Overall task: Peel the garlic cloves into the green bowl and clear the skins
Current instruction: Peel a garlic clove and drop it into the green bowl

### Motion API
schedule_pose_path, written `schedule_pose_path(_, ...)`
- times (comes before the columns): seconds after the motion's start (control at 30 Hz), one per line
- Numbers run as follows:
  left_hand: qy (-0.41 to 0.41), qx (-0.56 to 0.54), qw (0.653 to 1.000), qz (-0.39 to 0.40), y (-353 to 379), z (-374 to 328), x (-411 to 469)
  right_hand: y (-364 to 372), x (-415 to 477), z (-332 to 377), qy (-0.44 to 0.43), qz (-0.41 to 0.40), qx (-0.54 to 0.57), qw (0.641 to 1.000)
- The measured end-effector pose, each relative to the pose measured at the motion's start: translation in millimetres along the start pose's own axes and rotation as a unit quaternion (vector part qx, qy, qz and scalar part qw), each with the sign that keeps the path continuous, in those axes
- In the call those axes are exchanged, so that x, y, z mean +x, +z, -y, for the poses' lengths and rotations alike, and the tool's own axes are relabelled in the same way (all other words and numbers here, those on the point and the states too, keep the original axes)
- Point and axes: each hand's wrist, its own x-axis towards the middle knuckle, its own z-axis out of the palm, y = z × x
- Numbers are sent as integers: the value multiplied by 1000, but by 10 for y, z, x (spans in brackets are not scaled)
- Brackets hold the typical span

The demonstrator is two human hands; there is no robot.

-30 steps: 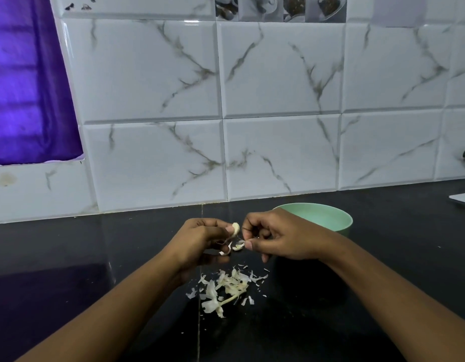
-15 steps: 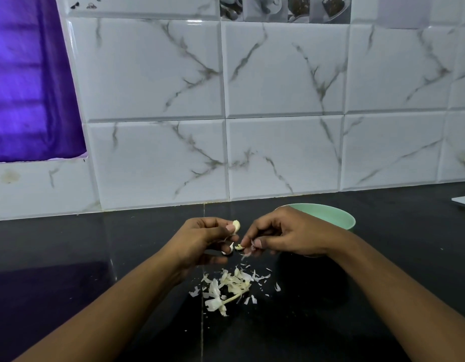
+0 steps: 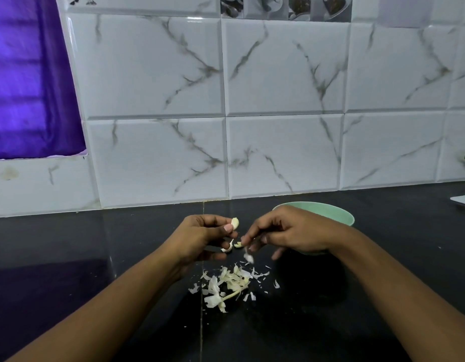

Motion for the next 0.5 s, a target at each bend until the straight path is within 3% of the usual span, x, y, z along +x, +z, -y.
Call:
schedule_pose_path(0.13,-3,7,1000,5,2,-11,-16,34,15,0,3,-21,23,1000)
schedule_pose_path(0.3,-5,19,1000,11,25,-5,-32,40,12,30,-43,-153,16,987)
schedule_pose_path(0.4,5,21,1000,12,33,-8,-38,91,59,18,-54,-235,-43,970)
schedule_pose_path(0.5,17,18,1000,14,41,-17,-42,153,134,-8,-73,-282,-2,957)
